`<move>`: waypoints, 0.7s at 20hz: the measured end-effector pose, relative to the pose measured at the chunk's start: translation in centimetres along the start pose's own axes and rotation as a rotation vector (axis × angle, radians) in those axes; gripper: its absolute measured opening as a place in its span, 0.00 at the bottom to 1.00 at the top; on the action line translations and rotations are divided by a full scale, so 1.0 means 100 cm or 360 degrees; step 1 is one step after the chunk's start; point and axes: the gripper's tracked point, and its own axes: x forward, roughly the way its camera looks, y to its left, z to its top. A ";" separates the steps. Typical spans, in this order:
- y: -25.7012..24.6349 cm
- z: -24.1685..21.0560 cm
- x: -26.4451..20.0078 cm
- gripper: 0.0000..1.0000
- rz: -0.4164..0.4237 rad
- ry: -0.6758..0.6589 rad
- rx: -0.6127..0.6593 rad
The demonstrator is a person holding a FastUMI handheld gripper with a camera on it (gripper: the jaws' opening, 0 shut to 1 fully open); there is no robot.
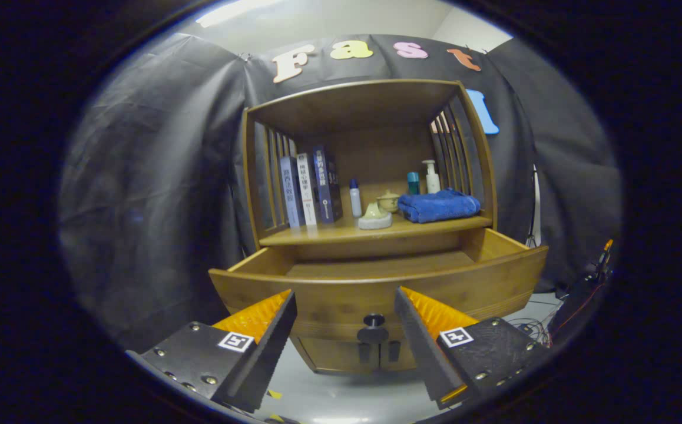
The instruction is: Pull open the drawer, take out the items inside it, and place them on the countertop above the cabinet.
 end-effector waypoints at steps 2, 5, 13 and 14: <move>-0.005 -0.015 0.011 0.99 -0.0025 0.0046 0.0005; -0.009 -0.034 0.028 0.99 -0.0050 0.0095 0.0012; -0.022 -0.051 0.064 0.99 -0.0187 0.0078 -0.0056; -0.022 -0.055 0.065 0.96 -0.0225 0.0060 -0.0095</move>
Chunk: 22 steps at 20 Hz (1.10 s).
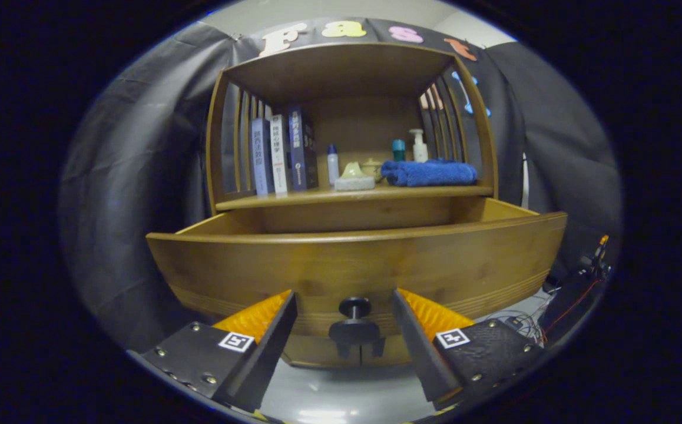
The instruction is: Pull open the drawer, take out the items inside it, and place them on the countertop above the cabinet.
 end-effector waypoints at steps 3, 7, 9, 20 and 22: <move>0.004 0.004 0.009 0.97 -0.0048 -0.0050 -0.0056; 0.005 0.007 0.038 1.00 -0.0031 -0.0042 -0.0063; 0.007 0.012 0.060 1.00 -0.0042 -0.0056 -0.0084; 0.008 0.029 0.134 0.99 -0.0043 -0.0135 -0.0060; 0.010 0.029 0.143 1.00 -0.0049 -0.0123 -0.0045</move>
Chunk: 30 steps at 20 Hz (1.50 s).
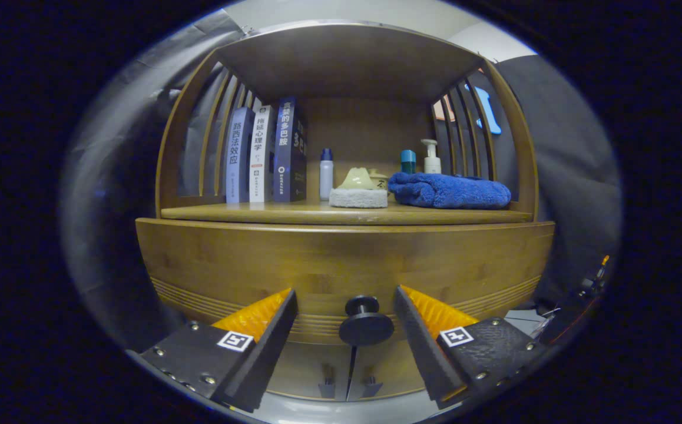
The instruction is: Pull open the drawer, take out the items inside it, and place them on the countertop above the cabinet.
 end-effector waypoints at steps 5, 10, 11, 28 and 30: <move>0.001 0.001 0.015 0.99 0.0005 -0.0011 0.0010; 0.001 0.002 0.020 0.99 0.0010 0.0002 0.0010; 0.002 0.001 0.021 0.99 0.0009 0.0007 0.0006; -0.002 0.000 -0.045 1.00 0.0087 0.0235 -0.0041; 0.002 0.005 -0.074 1.00 0.0112 0.0252 0.0015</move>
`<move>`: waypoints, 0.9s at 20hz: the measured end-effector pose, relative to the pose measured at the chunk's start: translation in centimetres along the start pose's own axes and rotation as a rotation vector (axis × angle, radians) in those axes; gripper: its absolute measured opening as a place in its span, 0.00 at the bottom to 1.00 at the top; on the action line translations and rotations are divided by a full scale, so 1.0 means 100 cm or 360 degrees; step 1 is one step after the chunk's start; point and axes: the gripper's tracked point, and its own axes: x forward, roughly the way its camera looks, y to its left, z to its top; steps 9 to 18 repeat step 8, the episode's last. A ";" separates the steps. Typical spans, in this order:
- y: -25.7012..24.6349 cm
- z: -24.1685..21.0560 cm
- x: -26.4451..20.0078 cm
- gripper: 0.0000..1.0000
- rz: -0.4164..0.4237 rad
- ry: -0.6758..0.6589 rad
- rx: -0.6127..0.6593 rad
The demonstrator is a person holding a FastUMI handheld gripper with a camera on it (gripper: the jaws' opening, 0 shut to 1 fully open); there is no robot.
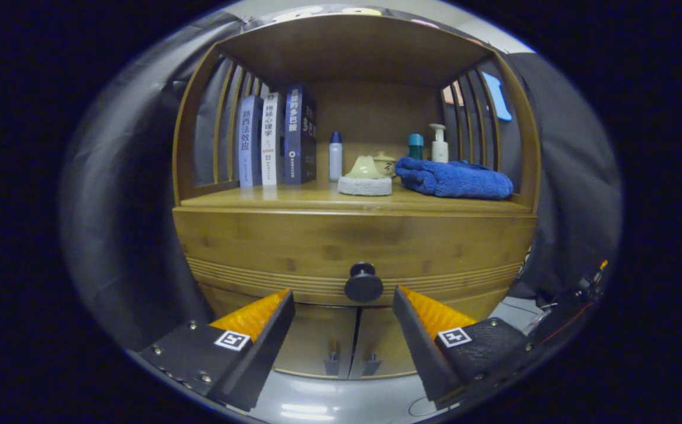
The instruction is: Pull open the drawer, take out the items inside it, and place them on the countertop above the cabinet.
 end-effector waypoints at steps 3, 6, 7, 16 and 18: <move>-0.002 0.017 -0.039 1.00 0.0029 -0.0019 0.0059; -0.006 0.046 -0.081 1.00 0.0062 -0.0048 0.0101; -0.009 0.057 -0.097 1.00 0.0059 -0.0065 0.0138; -0.011 0.072 -0.111 1.00 0.0067 -0.0087 0.0183; -0.011 0.072 -0.111 1.00 0.0067 -0.0087 0.0183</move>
